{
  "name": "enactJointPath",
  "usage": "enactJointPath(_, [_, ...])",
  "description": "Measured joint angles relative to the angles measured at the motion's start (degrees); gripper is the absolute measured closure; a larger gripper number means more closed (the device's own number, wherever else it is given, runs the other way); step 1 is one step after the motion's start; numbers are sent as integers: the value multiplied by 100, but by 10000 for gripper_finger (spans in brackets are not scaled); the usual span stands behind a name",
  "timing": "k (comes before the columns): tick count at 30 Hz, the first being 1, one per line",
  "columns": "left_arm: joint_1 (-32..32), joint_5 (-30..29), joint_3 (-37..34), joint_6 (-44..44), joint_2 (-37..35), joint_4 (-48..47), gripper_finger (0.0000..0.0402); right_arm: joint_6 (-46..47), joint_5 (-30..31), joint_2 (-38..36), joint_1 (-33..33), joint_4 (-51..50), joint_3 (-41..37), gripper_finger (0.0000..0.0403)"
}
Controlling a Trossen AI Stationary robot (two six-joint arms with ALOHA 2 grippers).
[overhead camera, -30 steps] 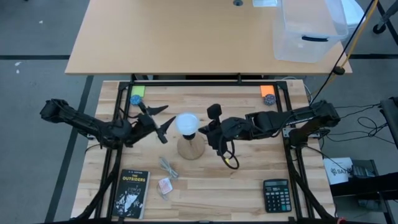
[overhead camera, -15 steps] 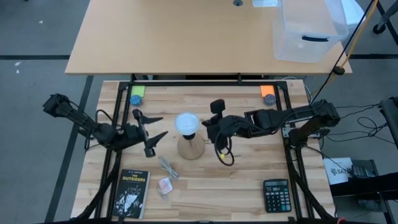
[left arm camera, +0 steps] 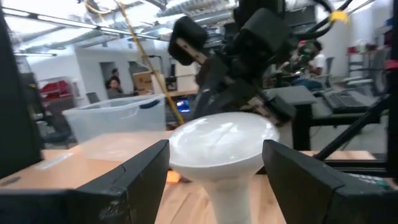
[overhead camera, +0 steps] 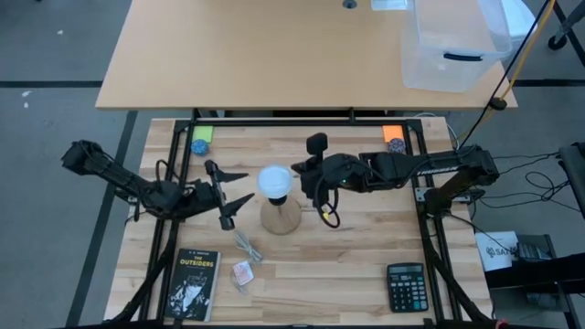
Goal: Screw lightbulb
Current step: Insert the lightbulb on the lamp
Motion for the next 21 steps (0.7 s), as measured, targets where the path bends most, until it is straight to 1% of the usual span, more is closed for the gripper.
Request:
enactJointPath(2, [118, 199, 0, -166, 0, -54, 138, -42, -39, -2, -8, 59, 0, 403])
enactJointPath(4, [205, 311, 0, -254, 20, -92, 138, -89, -158, -2, -25, 117, 0, 403])
enactJointPath(8, [363, 489, 0, -402, 155, -68, 138, -141, -169, 7, -32, 175, 0, 403])
enactJointPath(14, [689, 548, 2, -665, 297, -4, 138, -139, -206, 52, -43, 157, 4, 403])
enactJointPath(21, [759, 556, 2, -736, 297, -57, 138, 7, -177, 52, 15, 12, 13, 403])
